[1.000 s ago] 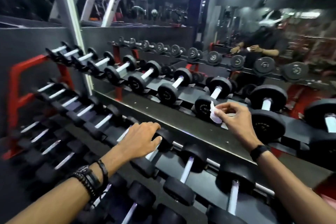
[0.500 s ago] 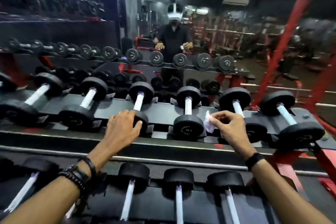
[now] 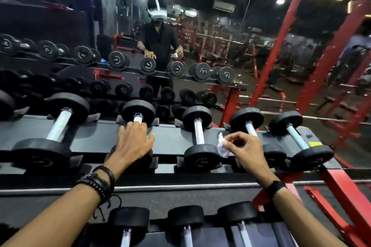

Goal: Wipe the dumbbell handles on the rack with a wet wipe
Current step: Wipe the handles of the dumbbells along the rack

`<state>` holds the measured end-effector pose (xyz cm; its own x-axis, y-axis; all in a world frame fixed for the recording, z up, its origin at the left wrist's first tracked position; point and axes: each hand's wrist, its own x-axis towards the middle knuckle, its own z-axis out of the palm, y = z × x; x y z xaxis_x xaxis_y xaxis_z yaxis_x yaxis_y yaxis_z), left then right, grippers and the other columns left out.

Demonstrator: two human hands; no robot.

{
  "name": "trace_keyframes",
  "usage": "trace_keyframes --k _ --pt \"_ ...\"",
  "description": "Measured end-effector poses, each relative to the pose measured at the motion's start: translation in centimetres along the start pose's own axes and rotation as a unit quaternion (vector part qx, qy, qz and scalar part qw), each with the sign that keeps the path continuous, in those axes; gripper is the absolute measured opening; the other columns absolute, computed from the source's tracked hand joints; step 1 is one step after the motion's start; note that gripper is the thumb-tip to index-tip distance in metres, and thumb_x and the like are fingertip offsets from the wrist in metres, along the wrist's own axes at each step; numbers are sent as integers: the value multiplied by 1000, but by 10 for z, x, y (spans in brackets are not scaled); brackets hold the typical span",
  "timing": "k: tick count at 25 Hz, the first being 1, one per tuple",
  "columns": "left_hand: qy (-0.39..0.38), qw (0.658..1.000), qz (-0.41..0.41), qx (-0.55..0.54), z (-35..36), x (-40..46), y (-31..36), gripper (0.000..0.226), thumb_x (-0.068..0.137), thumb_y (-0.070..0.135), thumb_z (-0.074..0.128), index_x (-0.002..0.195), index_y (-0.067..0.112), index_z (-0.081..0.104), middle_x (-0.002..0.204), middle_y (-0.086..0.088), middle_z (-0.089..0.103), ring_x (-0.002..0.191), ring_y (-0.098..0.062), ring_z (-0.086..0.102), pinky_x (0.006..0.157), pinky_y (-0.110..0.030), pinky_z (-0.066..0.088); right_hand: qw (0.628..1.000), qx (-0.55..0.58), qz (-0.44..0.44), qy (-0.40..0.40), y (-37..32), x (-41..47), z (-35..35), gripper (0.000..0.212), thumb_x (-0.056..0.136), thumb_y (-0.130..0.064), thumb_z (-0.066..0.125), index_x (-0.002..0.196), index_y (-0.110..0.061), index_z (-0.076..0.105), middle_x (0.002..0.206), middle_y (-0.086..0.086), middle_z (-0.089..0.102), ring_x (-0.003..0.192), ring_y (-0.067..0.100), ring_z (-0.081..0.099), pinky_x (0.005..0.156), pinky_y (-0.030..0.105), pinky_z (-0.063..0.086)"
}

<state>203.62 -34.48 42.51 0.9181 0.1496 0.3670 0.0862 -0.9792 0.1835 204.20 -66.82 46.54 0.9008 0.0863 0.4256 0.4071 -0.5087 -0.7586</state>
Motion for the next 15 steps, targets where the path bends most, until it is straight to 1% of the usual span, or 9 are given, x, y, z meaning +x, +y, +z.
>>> trace_keyframes --k 2,4,6,9,10,12,14,15 --pt "-30 999 7 33 14 4 -2 45 88 48 45 104 11 63 119 -14 58 105 -30 53 85 -43 41 1000 1 0 -14 -1 8 11 7 78 -14 78 76 -17 72 71 0 72 66 8 64 66 22 51" --pt "-44 997 16 58 19 7 -3 50 86 52 44 106 10 62 125 -14 53 107 -30 51 83 -42 40 1000 -5 -2 -19 0 19 22 8 78 -15 78 74 -19 72 71 -1 72 66 7 63 64 18 49" --pt "-55 997 2 46 18 8 -5 52 85 55 48 110 11 59 131 -13 46 111 -30 48 84 -43 39 1000 -9 10 -16 5 31 34 8 78 -16 78 73 -19 72 70 -2 71 66 6 63 63 18 49" --pt "-81 996 -21 41 18 10 -6 60 81 59 53 119 13 52 132 -13 40 113 -31 47 91 -45 42 998 -52 37 -23 16 50 51 10 77 -16 78 71 -20 71 66 -5 69 59 -2 59 60 14 44" --pt "-97 994 -30 47 18 12 -6 63 79 60 54 121 13 49 132 -15 40 113 -32 46 93 -48 42 995 -80 46 -43 21 58 56 12 76 -15 78 69 -20 71 64 -6 68 56 -3 57 58 12 43" --pt "-136 988 -52 56 20 17 -5 70 76 61 56 126 13 44 135 -18 38 115 -34 47 96 -53 41 982 -125 56 -128 27 71 64 16 74 -7 78 63 -16 70 59 -6 67 51 -3 55 55 11 42" --pt "-160 983 -73 51 21 21 -5 71 77 61 56 129 15 42 136 -18 38 117 -35 48 98 -55 40 960 -115 85 -243 29 84 69 25 75 4 75 58 -14 69 53 -7 65 48 -3 55 56 14 43" --pt "-162 983 -79 45 22 22 -5 69 78 60 56 128 16 43 135 -16 40 116 -34 49 98 -55 39 945 -100 114 -290 29 90 70 25 77 7 71 60 -11 69 52 -8 65 46 -2 55 53 14 43"
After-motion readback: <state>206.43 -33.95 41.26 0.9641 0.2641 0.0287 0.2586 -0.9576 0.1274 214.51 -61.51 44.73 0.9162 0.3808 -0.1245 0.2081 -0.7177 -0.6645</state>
